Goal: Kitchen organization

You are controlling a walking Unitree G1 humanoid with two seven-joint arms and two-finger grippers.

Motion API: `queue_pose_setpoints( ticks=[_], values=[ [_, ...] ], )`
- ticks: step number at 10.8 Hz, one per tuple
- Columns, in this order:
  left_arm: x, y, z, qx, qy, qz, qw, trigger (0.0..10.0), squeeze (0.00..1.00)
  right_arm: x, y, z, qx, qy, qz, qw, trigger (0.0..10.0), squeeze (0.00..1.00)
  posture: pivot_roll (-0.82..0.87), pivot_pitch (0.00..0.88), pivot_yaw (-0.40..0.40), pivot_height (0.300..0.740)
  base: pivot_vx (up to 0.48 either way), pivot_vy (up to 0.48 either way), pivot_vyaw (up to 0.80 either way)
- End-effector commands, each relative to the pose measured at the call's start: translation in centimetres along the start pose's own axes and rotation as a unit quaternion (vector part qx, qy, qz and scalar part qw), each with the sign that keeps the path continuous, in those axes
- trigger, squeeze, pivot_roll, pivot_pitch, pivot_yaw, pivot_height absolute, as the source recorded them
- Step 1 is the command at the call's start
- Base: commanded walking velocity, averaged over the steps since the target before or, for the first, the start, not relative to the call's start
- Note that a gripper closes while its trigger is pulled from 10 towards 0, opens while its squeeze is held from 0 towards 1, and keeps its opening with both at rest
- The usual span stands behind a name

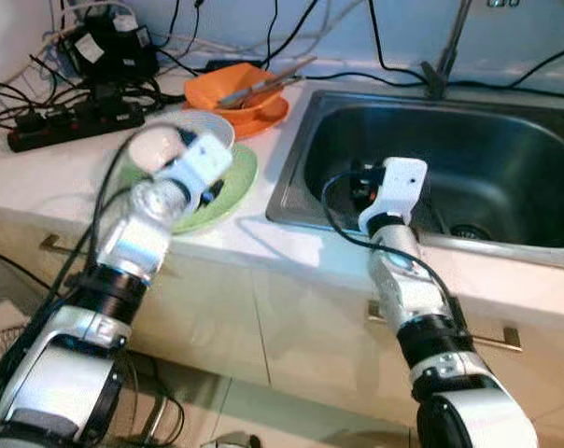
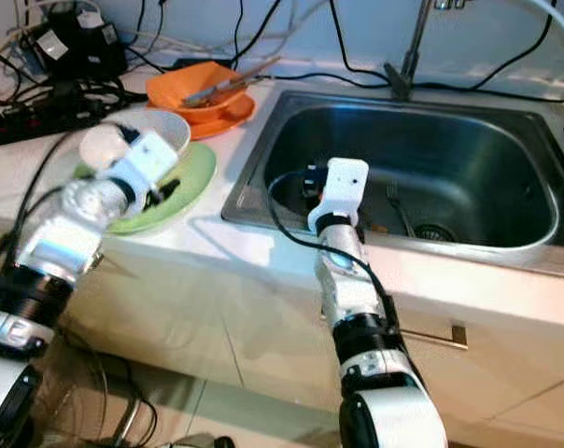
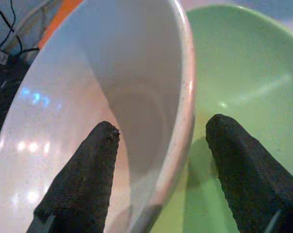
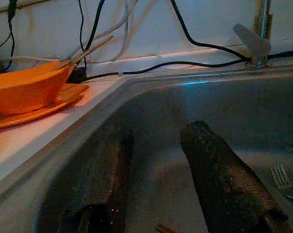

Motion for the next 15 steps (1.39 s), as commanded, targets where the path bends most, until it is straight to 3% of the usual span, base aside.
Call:
queue_pose_setpoints(
  ticks=[1, 4, 5, 6, 13, 15],
  values=[
    [-0.6, 0.3, 0.0, 0.002, 0.009, -0.009, 1.0, 10.0, 0.0, -0.1, -0.3, 0.2, -0.007, 0.004, 0.0, 1.0, 10.0, 0.0, 0.05, 0.012, 0.077, 0.74, 0.0, 0.0, 0.0],
    [-0.7, 0.4, -0.3, 0.007, 0.014, -0.014, 1.0, 10.0, 0.0, 0.0, -0.3, 0.1, -0.008, 0.002, 0.002, 1.0, 10.0, 0.0, 0.05, 0.015, 0.075, 0.74, 0.0, 0.0, 0.0],
    [-0.9, 0.5, -0.3, 0.011, 0.021, -0.02, 1.0, 3.7, 0.0, 0.1, -0.3, 0.1, -0.008, 0.002, 0.002, 1.0, 10.0, 0.0, 0.05, 0.016, 0.075, 0.74, 0.0, 0.0, 0.0],
    [-1.0, 0.5, -0.3, 0.013, 0.023, -0.021, 0.999, 0.0, 0.0, 0.1, -0.3, 0.1, -0.008, 0.001, 0.002, 1.0, 10.0, 0.0, 0.05, 0.014, 0.074, 0.74, 0.0, 0.0, 0.0],
    [-1.0, 1.4, -0.2, 0.031, 0.022, -0.034, 0.999, 0.0, 0.0, 0.2, -0.2, 0.0, -0.007, -0.001, 0.004, 1.0, 10.0, 0.0, 0.06, 0.016, 0.069, 0.74, 0.0, 0.0, 0.0],
    [-2.5, 2.9, 0.2, 0.063, 0.075, -0.068, 0.993, 0.0, 0.0, 0.2, -0.2, 0.0, -0.008, -0.001, 0.004, 1.0, 10.0, 0.0, 0.06, 0.017, 0.067, 0.74, 0.0, 0.0, 0.0]
  ],
)
Point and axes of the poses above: a point about 5 cm out from each wrist's last joint towards the gripper, its own z axis pointing back from the gripper into the wrist, its own y axis along the axis of the wrist's last joint, x = y × z, the point moved 3 cm from there along -z, pointing out of the wrist towards the gripper, and after that the axes turned 3 degrees about z, right-handed, at the moved point
